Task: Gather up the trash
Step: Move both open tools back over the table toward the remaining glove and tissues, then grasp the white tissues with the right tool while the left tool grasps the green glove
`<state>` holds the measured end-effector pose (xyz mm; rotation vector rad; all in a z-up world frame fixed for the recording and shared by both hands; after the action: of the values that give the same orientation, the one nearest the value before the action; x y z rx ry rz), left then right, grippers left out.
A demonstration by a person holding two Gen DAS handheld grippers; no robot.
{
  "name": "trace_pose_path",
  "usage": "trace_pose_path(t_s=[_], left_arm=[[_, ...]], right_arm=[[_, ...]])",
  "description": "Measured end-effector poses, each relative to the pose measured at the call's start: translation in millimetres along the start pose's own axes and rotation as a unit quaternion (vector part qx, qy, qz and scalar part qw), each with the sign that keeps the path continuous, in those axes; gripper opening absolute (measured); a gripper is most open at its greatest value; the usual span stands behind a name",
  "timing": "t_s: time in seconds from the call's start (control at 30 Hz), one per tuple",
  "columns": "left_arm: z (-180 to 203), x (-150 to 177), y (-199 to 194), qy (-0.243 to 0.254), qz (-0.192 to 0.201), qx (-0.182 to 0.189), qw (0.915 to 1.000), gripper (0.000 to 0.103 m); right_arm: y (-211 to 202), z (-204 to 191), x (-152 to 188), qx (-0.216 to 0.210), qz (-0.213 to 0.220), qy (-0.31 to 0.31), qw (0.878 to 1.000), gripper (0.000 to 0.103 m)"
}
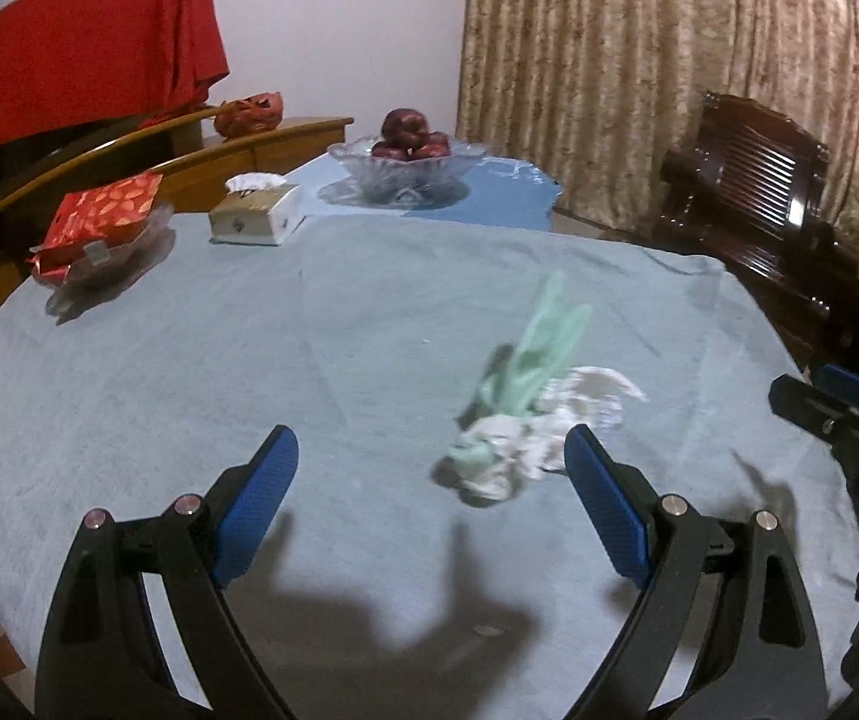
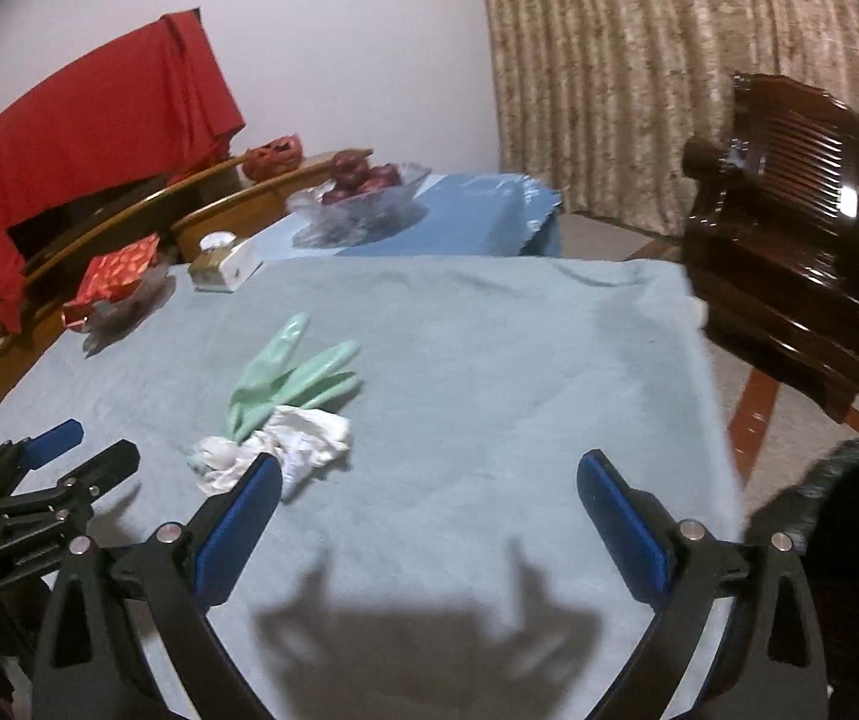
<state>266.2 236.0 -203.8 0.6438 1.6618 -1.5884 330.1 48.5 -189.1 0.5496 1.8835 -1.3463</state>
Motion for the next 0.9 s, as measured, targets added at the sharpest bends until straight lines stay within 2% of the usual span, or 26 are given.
trace_pose_path(t_s=[0.23, 0.6, 0.77, 0.8, 0.83, 0.9], left_arm=[[-24.7, 2.4, 27.3, -0.01, -0.011, -0.007, 0.9999, 0.088], [-51.2, 14.0, 46.1, -0.031, -0.029, -0.012, 0.999, 0.088], [-55.2, 14.7, 50.7, -0.035, -0.032, -0.013, 0.9988, 0.088], [-54.9, 14.9, 51.4, -0.035, -0.033, -0.013, 0.9987, 0.088], [-54.1, 15.0, 51.9, -0.035, -0.034, -0.012, 0.9987, 0.088], [-51.3, 15.3, 51.6, -0.035, -0.035, -0.011, 0.9987, 0.088]], right_arm=[[50.4, -35.6, 4.4, -0.019, -0.027, -0.02, 0.999, 0.097], [102.3, -63.2, 20.3, -0.039, -0.075, -0.043, 0.996, 0.096], [108.0, -69.6, 27.9, -0.069, -0.095, -0.046, 0.992, 0.078], [107.1, -70.9, 28.1, -0.075, -0.095, -0.047, 0.992, 0.07], [105.5, -73.8, 29.8, -0.085, -0.096, -0.051, 0.99, 0.056], [104.5, -78.2, 33.3, -0.099, -0.103, -0.056, 0.988, 0.041]])
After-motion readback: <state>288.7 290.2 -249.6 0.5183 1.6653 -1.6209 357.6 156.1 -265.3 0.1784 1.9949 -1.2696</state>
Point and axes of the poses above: each gripper's, at about its wrist camera, not at the fingertips, and y roughly the way its jaws point, z to its right, x to its underside, the point moved 10 cm from there along y, roughly the way its jaws point, and after that the axes turned 1 degree about -x, right-handed, at the moved point
